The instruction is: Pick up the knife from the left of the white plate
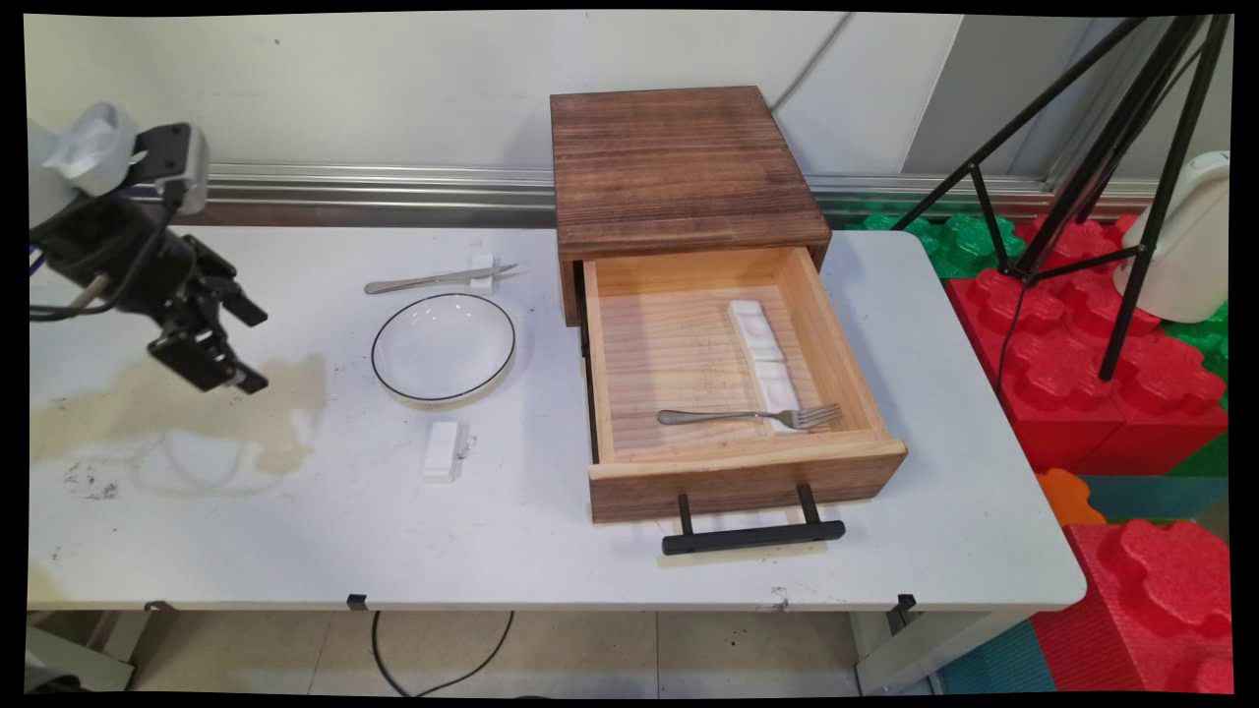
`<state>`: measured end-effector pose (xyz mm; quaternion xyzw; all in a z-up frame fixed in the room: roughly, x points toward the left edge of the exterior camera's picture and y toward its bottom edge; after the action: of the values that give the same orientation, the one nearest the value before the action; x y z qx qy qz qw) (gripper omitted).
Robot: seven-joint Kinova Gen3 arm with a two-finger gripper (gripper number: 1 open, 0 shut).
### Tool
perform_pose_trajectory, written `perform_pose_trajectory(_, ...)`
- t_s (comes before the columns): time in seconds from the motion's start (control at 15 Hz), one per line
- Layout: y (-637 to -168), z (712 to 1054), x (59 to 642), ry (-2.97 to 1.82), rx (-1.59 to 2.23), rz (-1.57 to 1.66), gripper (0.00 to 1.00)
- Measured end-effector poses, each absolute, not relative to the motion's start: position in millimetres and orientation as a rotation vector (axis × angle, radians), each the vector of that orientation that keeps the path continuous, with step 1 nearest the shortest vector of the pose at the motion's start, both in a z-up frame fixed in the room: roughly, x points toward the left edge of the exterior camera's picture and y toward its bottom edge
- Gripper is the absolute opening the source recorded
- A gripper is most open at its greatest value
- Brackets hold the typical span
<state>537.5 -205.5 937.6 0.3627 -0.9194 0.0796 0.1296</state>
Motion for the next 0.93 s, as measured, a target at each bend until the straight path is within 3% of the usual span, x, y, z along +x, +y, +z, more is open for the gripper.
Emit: perform_pose_trajectory(0.93, -337, 902, 556, -2.710, 1.170, 0.380, 1.00)
